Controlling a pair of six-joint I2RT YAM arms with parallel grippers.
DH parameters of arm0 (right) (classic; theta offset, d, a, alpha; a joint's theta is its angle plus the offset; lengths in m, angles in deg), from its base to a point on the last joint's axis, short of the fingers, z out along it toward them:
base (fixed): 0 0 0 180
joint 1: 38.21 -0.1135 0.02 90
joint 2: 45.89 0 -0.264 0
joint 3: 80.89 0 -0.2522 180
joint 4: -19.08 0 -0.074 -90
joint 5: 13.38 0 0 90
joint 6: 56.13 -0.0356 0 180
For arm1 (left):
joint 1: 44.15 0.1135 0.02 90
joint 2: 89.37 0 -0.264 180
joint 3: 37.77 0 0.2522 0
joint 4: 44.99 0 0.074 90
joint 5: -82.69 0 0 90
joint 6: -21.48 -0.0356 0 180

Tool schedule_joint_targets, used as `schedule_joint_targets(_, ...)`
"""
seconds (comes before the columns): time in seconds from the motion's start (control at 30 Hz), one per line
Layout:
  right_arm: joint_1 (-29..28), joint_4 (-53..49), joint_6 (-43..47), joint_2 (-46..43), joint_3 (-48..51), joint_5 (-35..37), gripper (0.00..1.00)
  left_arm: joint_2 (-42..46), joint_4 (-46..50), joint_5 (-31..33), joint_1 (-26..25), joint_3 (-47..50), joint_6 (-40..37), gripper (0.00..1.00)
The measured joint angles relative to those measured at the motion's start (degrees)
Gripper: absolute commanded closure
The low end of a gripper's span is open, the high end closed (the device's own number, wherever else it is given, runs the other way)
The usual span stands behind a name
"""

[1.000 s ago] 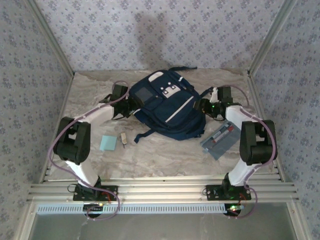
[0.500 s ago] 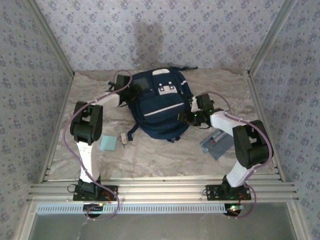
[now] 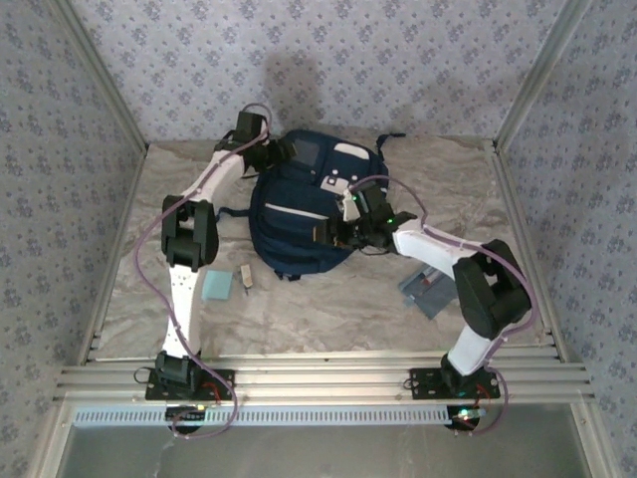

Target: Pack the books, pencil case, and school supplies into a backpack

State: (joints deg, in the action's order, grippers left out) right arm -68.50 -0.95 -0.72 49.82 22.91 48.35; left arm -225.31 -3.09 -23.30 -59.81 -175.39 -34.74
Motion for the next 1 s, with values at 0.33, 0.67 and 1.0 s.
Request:
schedule_joint_targets(0.33,14.1,-9.0,7.1,-3.3,-5.2,6.7,0.49,5.2,11.5,2.7,-5.5,4.5,-7.9,0.34)
schedule_joint_targets(0.67,16.4,-12.7,10.9,12.5,-18.6,11.7,0.61,10.7,12.6,4.8,-12.2,10.8,-10.2,0.34)
schedule_joint_targets(1.0,15.7,-14.4,11.0,18.5,-21.1,17.2,0.61,11.0,9.7,4.3,-12.1,20.2,-9.3,0.35)
